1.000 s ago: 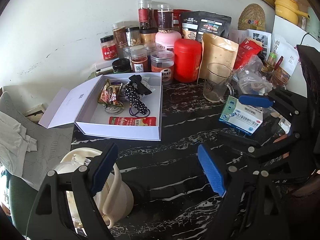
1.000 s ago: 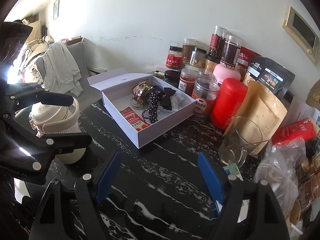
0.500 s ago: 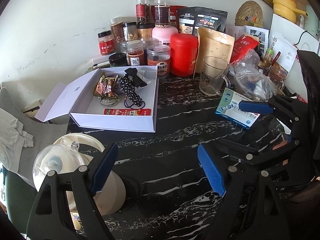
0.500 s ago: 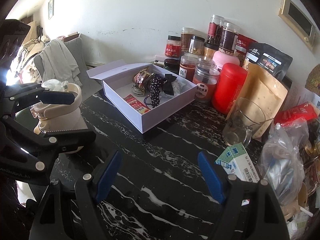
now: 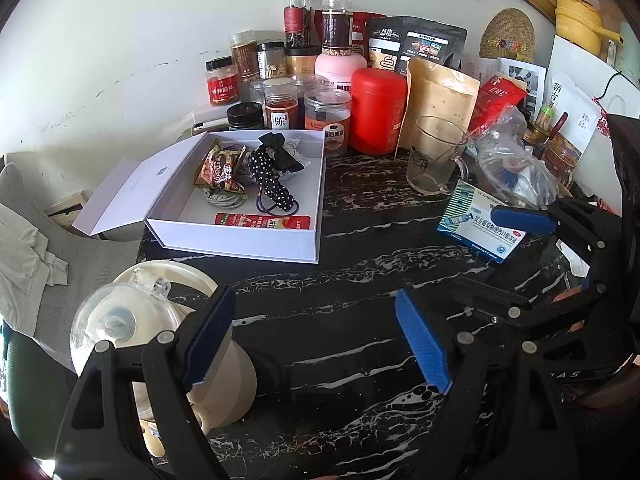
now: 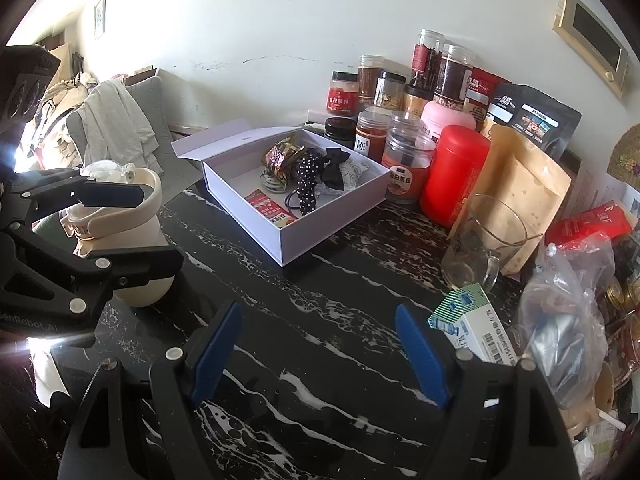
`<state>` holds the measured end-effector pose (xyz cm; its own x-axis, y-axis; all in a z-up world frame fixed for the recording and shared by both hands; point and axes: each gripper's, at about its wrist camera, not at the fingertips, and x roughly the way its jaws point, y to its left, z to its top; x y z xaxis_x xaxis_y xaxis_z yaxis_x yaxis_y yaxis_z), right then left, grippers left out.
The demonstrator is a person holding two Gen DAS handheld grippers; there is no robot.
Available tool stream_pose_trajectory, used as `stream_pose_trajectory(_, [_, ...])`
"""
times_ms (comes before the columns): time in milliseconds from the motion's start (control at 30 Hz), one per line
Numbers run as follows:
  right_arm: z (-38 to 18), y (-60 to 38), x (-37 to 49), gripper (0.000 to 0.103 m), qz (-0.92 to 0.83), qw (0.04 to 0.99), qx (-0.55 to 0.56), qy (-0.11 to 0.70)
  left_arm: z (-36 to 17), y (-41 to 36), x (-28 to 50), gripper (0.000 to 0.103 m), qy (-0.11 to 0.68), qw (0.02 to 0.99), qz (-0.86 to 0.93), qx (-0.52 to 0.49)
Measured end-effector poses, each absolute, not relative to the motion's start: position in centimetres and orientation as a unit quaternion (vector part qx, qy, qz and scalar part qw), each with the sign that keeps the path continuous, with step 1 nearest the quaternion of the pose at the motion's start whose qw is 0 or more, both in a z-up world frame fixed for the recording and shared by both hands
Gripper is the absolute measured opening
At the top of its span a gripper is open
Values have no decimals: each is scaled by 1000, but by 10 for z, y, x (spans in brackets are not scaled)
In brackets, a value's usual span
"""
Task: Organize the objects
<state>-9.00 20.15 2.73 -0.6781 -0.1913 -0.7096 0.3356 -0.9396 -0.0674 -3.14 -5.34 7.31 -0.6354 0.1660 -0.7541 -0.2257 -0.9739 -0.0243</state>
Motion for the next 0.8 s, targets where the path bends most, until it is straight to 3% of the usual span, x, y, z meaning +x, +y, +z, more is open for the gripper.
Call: stream_pose_trajectory(800, [31,203,-88,80,-913,137,373,95,74,-54,-26,82,29,105,900,-422])
